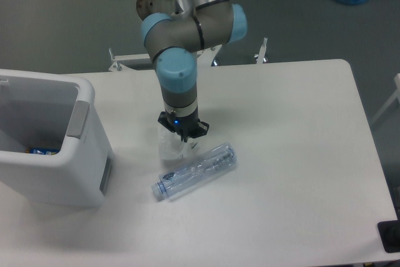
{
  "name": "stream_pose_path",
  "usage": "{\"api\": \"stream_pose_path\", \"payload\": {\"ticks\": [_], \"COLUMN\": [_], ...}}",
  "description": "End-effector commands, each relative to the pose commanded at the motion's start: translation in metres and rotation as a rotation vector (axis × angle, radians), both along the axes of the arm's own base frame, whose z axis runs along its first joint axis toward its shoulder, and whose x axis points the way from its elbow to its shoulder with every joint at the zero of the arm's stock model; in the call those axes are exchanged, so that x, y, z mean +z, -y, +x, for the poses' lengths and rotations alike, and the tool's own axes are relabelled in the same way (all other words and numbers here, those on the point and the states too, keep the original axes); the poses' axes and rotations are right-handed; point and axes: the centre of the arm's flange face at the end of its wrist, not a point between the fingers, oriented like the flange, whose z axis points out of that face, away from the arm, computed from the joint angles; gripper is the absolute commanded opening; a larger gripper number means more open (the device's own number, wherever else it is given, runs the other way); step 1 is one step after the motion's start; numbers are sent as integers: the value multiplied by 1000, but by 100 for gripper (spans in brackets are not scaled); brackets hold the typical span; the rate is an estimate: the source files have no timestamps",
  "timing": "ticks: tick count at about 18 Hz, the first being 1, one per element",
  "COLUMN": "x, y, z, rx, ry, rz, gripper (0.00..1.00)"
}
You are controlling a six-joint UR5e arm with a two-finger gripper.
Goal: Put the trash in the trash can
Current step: 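Close the gripper on the crumpled white tissue and lift it, then carry the tissue over the white bin and open the gripper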
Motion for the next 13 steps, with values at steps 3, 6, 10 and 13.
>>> {"api": "stream_pose_path", "payload": {"ticks": [3, 6, 10, 13], "x": [26, 61, 113, 163], "y": [-5, -9, -14, -9], "z": [-4, -8, -1, 20], "rx": [38, 84, 132, 138], "ry": [33, 39, 46, 54], "rz": [99, 184, 296, 405], "gripper": [0, 0, 0, 0]}}
